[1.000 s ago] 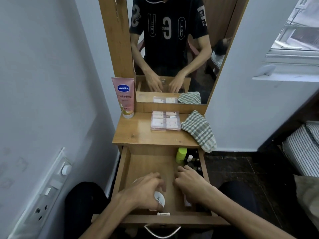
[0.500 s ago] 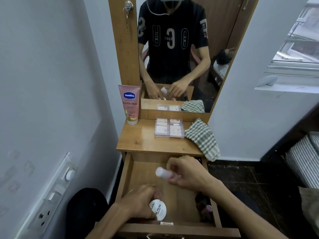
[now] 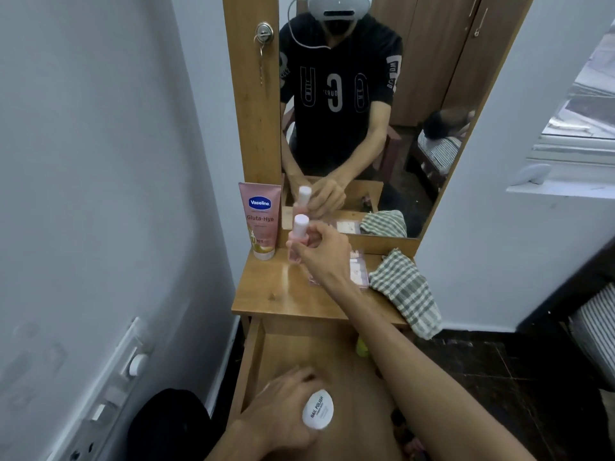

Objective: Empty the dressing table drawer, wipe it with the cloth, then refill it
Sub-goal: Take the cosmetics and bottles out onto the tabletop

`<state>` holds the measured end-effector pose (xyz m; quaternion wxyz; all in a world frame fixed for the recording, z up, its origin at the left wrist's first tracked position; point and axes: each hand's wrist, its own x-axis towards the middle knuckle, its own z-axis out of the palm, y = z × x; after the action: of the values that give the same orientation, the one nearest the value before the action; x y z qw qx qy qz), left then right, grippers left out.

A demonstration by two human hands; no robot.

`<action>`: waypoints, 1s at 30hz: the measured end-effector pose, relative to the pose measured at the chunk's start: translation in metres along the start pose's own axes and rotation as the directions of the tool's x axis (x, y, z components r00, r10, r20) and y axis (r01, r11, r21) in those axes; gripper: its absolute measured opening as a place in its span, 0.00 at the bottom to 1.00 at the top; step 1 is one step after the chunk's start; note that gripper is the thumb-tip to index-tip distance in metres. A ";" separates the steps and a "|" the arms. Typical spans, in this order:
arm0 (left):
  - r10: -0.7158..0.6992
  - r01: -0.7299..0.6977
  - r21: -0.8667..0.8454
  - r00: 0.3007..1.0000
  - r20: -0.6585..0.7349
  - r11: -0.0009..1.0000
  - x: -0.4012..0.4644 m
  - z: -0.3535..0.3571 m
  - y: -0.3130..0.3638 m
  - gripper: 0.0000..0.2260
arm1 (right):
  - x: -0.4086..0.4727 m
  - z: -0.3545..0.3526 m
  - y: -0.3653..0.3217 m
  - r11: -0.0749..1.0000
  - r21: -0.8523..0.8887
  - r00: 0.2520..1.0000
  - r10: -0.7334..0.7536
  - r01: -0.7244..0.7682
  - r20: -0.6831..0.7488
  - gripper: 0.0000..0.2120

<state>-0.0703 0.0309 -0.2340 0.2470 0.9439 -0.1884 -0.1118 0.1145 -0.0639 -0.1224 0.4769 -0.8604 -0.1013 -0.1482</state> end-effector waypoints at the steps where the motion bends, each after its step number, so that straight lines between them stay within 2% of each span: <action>1: -0.007 0.007 -0.008 1.000 -0.007 1.000 0.002 0.001 -0.002 0.27 | 0.004 0.007 0.000 1.000 -0.005 1.000 0.014 -0.014 0.000 0.13; 4: -0.017 0.010 -0.081 0.997 -0.077 0.997 0.003 0.002 -0.007 0.25 | 0.012 0.023 -0.002 0.999 -0.017 0.999 0.036 -0.036 -0.014 0.11; 7: -0.026 -0.004 -0.123 0.970 -0.243 0.992 0.000 -0.014 -0.007 0.24 | 0.014 0.032 -0.004 0.999 -0.015 0.998 0.042 -0.043 -0.051 0.12; 10: -0.056 -0.027 -0.159 0.867 -0.494 0.987 0.000 -0.041 -0.015 0.25 | 0.011 0.038 0.003 1.000 -0.006 0.998 0.017 -0.018 -0.064 0.13; 12: -0.120 -0.018 -0.225 0.803 -0.584 0.974 0.003 -0.062 -0.020 0.26 | 0.007 0.041 0.007 1.000 0.011 0.999 0.005 -0.004 -0.054 0.14; 15: -0.129 0.004 -0.185 0.732 -0.669 0.983 0.009 -0.097 -0.026 0.25 | 0.006 0.042 0.010 0.999 0.033 1.000 -0.001 0.002 -0.030 0.16; 20: -0.267 0.119 -0.256 0.679 -0.684 0.959 0.031 -0.134 -0.044 0.22 | 0.006 0.044 0.012 0.998 0.057 0.999 0.006 -0.004 -0.036 0.18; 26: -0.416 0.282 -0.307 0.657 -0.629 0.909 0.058 -0.144 -0.064 0.25 | -0.001 0.031 0.003 0.999 0.052 1.000 0.005 -0.004 -0.006 0.20; 30: -0.466 0.340 -0.318 0.658 -0.591 0.885 0.066 -0.147 -0.069 0.26 | -0.023 -0.008 0.002 0.996 -0.080 0.998 -0.050 0.047 -0.027 0.08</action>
<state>0.0549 0.1222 -0.1515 0.3495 0.9140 0.1353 0.1555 0.0923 -0.0726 -0.1286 0.4402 -0.8736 -0.1092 -0.1762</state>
